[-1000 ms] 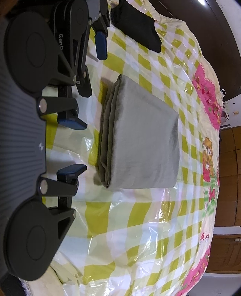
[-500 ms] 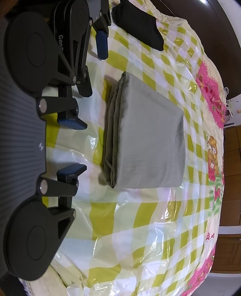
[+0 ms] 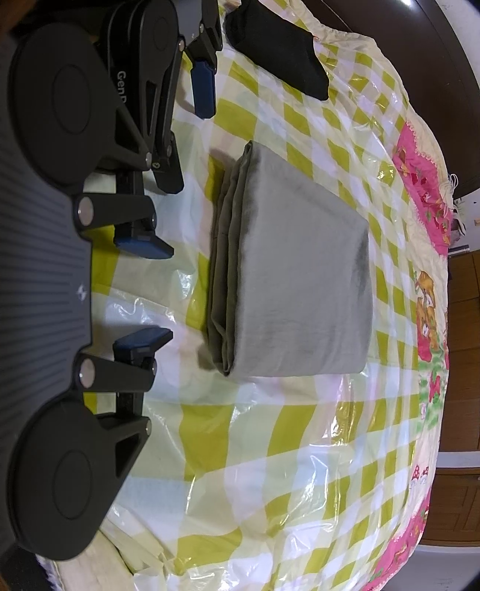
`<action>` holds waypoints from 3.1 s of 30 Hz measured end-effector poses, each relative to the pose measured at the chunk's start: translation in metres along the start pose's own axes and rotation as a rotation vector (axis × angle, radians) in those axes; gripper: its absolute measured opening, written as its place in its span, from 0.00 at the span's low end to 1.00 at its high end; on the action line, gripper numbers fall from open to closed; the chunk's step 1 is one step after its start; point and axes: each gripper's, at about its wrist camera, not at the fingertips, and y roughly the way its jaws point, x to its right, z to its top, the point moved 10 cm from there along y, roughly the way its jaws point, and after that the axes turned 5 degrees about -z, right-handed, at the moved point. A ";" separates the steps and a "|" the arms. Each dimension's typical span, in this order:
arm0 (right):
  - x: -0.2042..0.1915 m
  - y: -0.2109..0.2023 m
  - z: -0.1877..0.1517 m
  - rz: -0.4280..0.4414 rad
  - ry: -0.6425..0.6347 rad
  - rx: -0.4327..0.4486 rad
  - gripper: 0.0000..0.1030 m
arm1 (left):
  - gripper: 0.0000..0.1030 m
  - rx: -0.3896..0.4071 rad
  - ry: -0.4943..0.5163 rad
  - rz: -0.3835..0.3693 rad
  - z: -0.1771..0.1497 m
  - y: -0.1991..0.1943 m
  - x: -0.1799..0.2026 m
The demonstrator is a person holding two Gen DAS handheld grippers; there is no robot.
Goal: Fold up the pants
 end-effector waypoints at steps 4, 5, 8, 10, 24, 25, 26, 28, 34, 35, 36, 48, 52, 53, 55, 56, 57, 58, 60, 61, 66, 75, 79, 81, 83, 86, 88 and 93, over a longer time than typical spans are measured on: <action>0.000 0.000 0.000 0.000 0.000 0.000 0.41 | 0.94 -0.001 0.000 0.000 0.000 0.000 0.000; 0.000 0.000 0.000 0.001 0.000 0.000 0.41 | 0.94 -0.003 -0.001 0.000 0.000 0.000 0.000; 0.000 0.000 0.000 0.000 0.000 -0.001 0.41 | 0.94 -0.006 -0.004 -0.002 -0.002 0.001 -0.001; 0.000 0.000 0.000 0.000 0.000 0.000 0.41 | 0.93 -0.006 -0.002 -0.001 -0.002 0.001 -0.001; 0.000 0.000 0.000 0.001 0.000 -0.001 0.41 | 0.93 -0.007 -0.003 -0.001 -0.002 0.001 -0.001; 0.000 0.000 0.000 0.001 0.000 0.000 0.41 | 0.93 -0.007 -0.003 -0.001 -0.001 0.001 -0.001; 0.000 0.000 0.000 0.002 0.000 0.000 0.41 | 0.93 -0.008 -0.003 -0.002 -0.002 0.001 -0.001; 0.000 0.000 0.000 0.001 0.000 -0.001 0.41 | 0.93 -0.007 -0.003 -0.001 -0.001 0.001 -0.001; 0.000 0.000 0.000 0.001 0.000 -0.001 0.41 | 0.92 -0.010 -0.005 -0.003 -0.003 0.002 -0.001; 0.000 0.000 0.000 0.001 0.000 -0.001 0.41 | 0.92 -0.010 -0.005 -0.003 -0.003 0.002 -0.001; 0.000 0.000 0.000 0.001 0.000 -0.001 0.41 | 0.92 -0.010 -0.005 -0.003 -0.003 0.002 -0.001; -0.001 0.000 0.000 0.000 -0.002 -0.001 0.41 | 0.92 -0.008 -0.002 -0.003 -0.004 0.002 -0.001; 0.000 0.000 0.000 0.001 0.000 0.000 0.41 | 0.92 -0.001 0.006 0.001 -0.002 0.001 0.000; 0.000 0.000 0.000 0.002 0.001 0.000 0.41 | 0.92 -0.001 0.006 0.000 -0.002 0.001 0.001; -0.001 0.000 0.000 0.002 0.000 -0.001 0.41 | 0.92 -0.001 0.005 0.000 -0.002 0.001 0.001; -0.001 0.000 0.000 0.002 0.000 -0.001 0.41 | 0.92 -0.001 0.005 0.000 -0.003 0.001 0.001; -0.001 0.000 0.000 0.002 0.001 -0.001 0.41 | 0.92 -0.001 0.005 0.000 -0.003 0.001 0.001; -0.001 0.000 0.000 0.002 0.000 0.000 0.41 | 0.92 -0.001 0.005 -0.001 -0.003 0.001 0.001; -0.001 0.000 0.000 0.001 -0.001 0.000 0.41 | 0.92 -0.001 0.004 -0.001 -0.002 0.001 0.001; 0.000 0.000 0.000 0.002 0.000 0.000 0.41 | 0.92 0.000 0.004 -0.003 -0.002 0.000 0.001; -0.002 0.000 0.000 0.002 -0.001 0.003 0.41 | 0.93 0.015 -0.025 -0.016 0.002 -0.002 -0.002; -0.005 -0.002 -0.001 0.006 -0.013 0.005 0.43 | 0.93 0.033 -0.029 -0.019 0.005 -0.003 -0.004; -0.004 -0.004 0.000 0.004 -0.012 0.010 0.44 | 0.93 0.039 -0.023 -0.017 0.006 -0.004 -0.004; -0.004 -0.004 0.000 0.005 -0.011 0.009 0.45 | 0.94 0.046 -0.019 -0.015 0.006 -0.005 -0.004; -0.004 -0.004 0.000 0.004 -0.012 0.011 0.45 | 0.94 0.049 -0.019 -0.012 0.007 -0.005 -0.005; -0.002 -0.003 0.000 0.003 -0.012 0.015 0.46 | 0.94 0.050 -0.017 -0.009 0.007 -0.006 -0.004; -0.002 -0.003 0.000 0.003 -0.012 0.014 0.46 | 0.94 0.050 -0.015 -0.006 0.007 -0.006 -0.004; -0.002 -0.003 0.000 0.003 -0.013 0.013 0.46 | 0.94 0.046 -0.019 -0.007 0.007 -0.006 -0.005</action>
